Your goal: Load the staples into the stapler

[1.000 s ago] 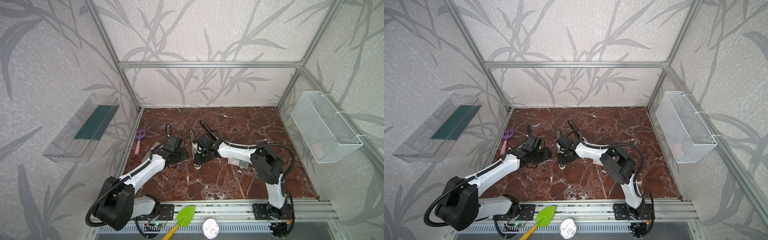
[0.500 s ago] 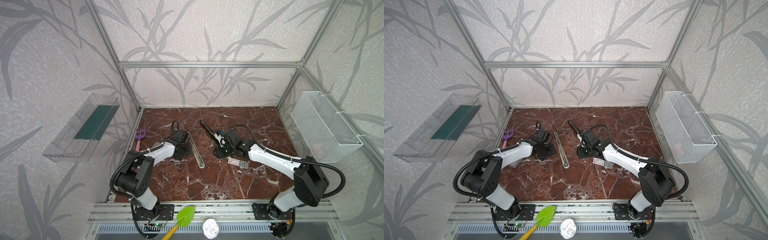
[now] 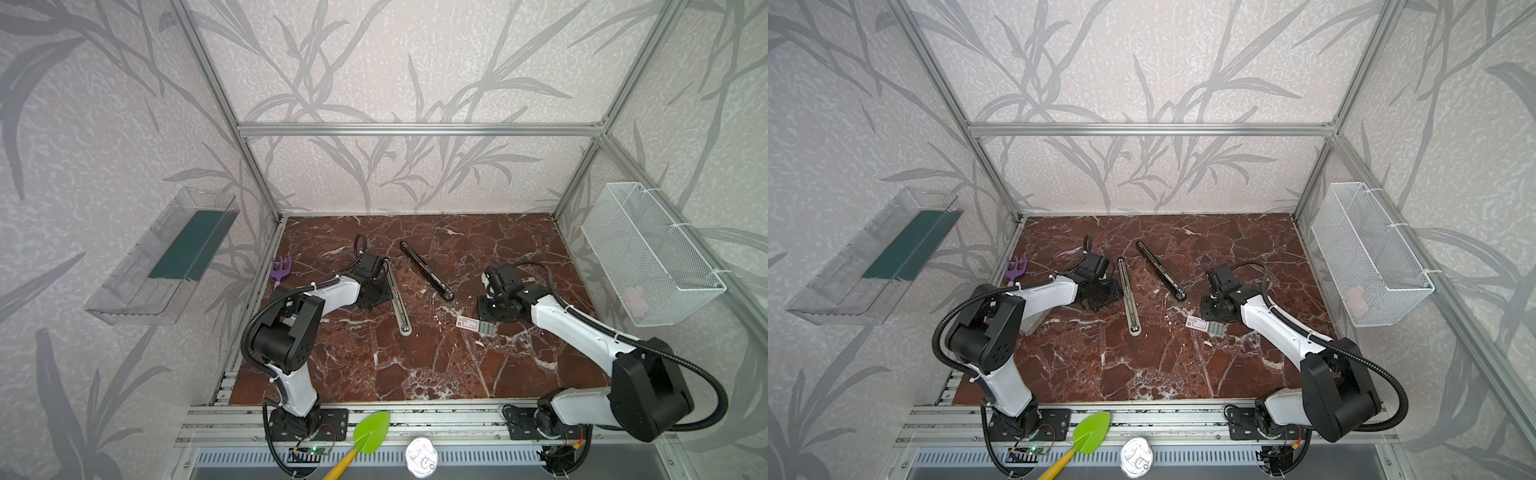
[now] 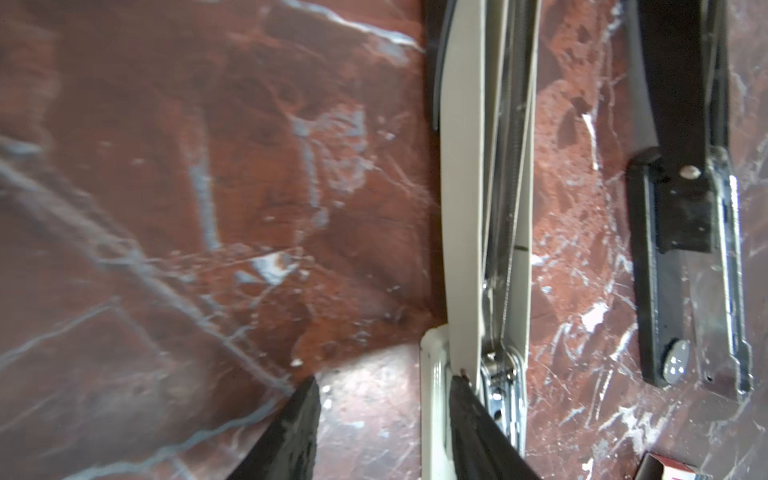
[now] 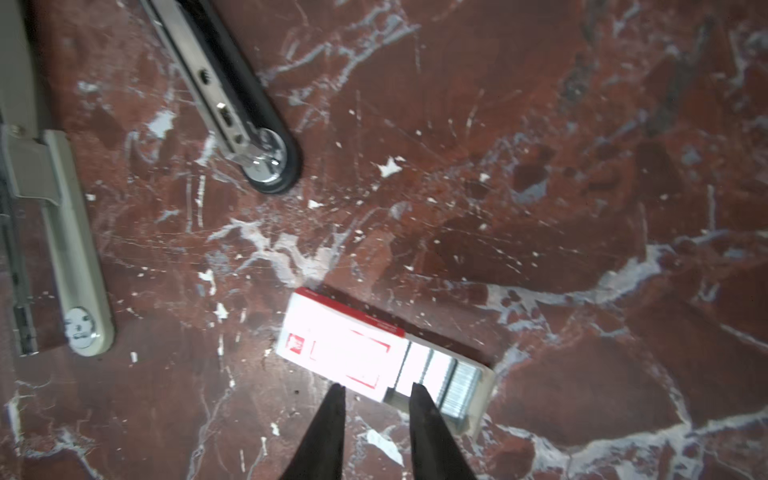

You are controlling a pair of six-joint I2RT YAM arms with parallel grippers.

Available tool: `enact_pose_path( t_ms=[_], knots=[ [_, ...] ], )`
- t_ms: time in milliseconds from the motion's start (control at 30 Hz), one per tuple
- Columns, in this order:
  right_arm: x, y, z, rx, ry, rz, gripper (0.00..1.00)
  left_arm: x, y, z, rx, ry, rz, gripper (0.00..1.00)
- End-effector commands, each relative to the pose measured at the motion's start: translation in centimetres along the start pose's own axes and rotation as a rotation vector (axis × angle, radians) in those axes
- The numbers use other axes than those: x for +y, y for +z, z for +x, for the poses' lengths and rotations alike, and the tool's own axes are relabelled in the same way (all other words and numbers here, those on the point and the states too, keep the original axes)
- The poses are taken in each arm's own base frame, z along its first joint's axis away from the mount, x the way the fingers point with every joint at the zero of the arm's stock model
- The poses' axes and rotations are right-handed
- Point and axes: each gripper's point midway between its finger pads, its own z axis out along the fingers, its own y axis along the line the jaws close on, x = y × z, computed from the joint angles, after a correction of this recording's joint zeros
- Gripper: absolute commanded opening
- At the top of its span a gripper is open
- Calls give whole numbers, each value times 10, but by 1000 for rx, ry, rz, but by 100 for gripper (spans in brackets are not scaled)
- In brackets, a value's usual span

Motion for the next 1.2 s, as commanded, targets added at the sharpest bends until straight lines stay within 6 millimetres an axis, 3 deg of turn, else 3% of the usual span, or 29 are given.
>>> enact_pose_path(
  t_ms=[0, 233, 667, 933, 1167],
  knots=[
    [-15, 3, 19, 58, 19, 48, 26, 2, 14, 17, 59, 3, 0, 52],
    [-33, 12, 31, 90, 63, 108, 23, -7, 6, 17, 51, 8, 36, 52],
    [-48, 21, 43, 129, 96, 143, 16, 7, -32, 31, 4, -18, 33, 53],
    [-52, 28, 49, 153, 111, 143, 16, 10, -33, 33, 9, -19, 26, 53],
    [-43, 12, 33, 77, 110, 94, 19, 10, -32, 34, 12, -24, 27, 53]
  ],
)
